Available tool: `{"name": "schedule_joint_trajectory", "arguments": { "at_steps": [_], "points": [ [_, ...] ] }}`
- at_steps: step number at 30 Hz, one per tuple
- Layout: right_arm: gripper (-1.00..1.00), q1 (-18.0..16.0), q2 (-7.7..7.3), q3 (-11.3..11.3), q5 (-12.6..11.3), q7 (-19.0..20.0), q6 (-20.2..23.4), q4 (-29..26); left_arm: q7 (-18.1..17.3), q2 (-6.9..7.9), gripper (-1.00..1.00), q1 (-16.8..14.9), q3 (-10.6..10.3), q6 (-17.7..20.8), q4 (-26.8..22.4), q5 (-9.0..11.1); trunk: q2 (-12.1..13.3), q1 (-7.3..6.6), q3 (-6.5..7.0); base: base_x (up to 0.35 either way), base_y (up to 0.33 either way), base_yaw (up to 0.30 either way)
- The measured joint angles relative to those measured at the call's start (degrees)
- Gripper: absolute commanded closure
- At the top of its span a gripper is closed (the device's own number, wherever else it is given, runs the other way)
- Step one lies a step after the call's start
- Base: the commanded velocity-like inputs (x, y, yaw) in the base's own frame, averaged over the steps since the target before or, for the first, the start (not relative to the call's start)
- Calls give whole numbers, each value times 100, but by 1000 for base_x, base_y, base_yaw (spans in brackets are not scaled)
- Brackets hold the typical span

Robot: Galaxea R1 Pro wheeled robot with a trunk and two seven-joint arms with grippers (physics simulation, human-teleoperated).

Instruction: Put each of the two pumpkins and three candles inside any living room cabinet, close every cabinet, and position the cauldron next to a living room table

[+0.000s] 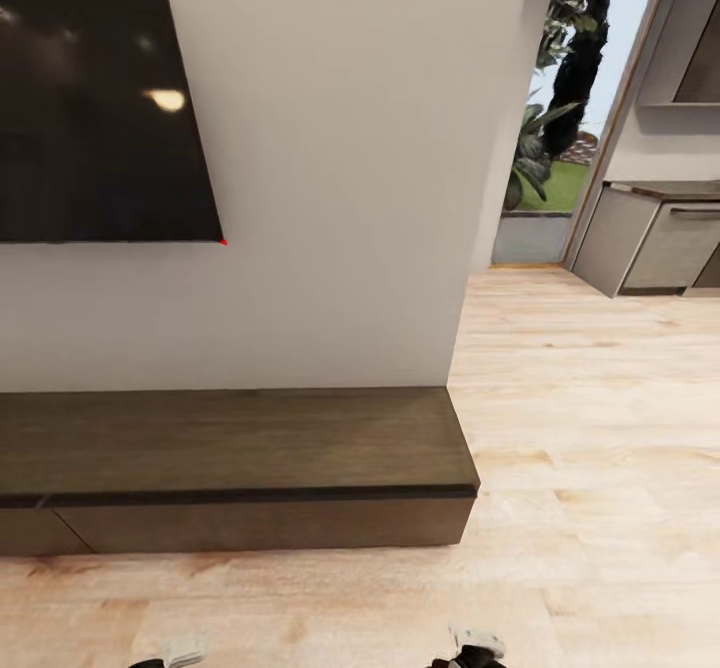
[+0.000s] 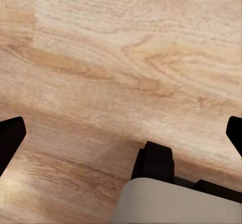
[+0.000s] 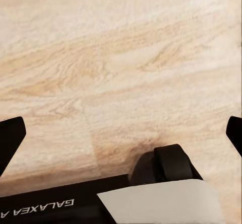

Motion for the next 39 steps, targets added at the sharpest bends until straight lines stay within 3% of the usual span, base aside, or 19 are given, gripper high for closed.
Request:
{"name": "schedule_joint_trajectory", "arguments": {
  "at_steps": [8, 12, 15, 22, 26, 32, 39],
  "points": [
    [-100, 427, -129, -9, -17, 4, -434, 161, 11, 9, -100, -1, -6, -924, 810, -189, 321, -176, 144, 0, 0, 0],
    [-100, 646, -140, -11, -19, 5, -602, 199, 12, 10, -100, 2, -11, -1162, 980, -268, 481, -264, 215, 0, 0, 0],
    [-100, 863, -152, -20, -25, 6, -998, 299, 14, 7, -100, 16, -14, -1311, 1072, -309, 601, -330, 269, 0, 0, 0],
    [-100, 1078, -335, -17, 1, -22, -1673, 821, 25, 1, -100, 55, -15, -1908, 1659, -421, 882, -483, 395, 0, 0, 0],
    [-100, 1283, -377, -18, 19, -20, -1909, 870, 25, -3, -100, 101, -17, -2025, 1707, -503, 1043, -571, 467, 0, 0, 0],
    [-100, 1361, -601, -16, 1, -22, -1936, 880, 23, -12, -100, 174, -25, -2062, 1769, -536, 1283, -703, 560, 0, 0, 0],
    [-100, 1366, -629, -14, 6, -21, -1921, 892, 21, -54, -100, 304, -33, -2056, 1832, -540, 1564, -857, 624, 0, 0, 0]
  ]
}}
